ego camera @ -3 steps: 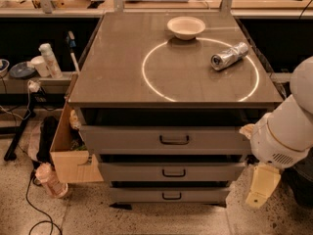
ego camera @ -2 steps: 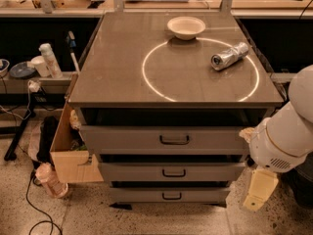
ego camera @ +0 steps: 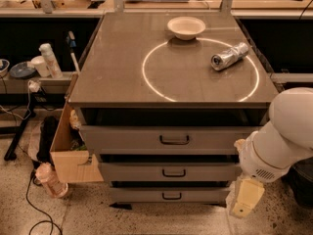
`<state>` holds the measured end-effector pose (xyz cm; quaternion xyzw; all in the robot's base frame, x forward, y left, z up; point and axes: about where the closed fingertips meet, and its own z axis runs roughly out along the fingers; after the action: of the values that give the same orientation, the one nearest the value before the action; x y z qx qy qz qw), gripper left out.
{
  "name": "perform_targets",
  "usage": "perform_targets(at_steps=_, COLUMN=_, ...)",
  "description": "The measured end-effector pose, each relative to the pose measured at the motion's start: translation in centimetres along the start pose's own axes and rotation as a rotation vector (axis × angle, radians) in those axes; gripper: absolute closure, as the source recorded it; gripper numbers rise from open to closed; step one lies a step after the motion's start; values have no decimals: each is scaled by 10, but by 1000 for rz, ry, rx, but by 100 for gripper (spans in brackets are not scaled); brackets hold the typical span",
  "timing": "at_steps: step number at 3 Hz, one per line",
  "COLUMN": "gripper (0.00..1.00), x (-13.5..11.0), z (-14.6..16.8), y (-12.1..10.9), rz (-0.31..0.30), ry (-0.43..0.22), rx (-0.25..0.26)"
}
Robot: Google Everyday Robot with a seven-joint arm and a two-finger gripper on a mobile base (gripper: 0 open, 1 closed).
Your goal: Open middle drawer
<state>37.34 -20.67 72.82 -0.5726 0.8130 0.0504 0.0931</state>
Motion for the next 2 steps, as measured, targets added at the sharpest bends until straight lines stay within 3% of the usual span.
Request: perform_targets(at_steps=2, gripper=0, x=4, z=35, y=0, rz=29, ry=36, rx=-12)
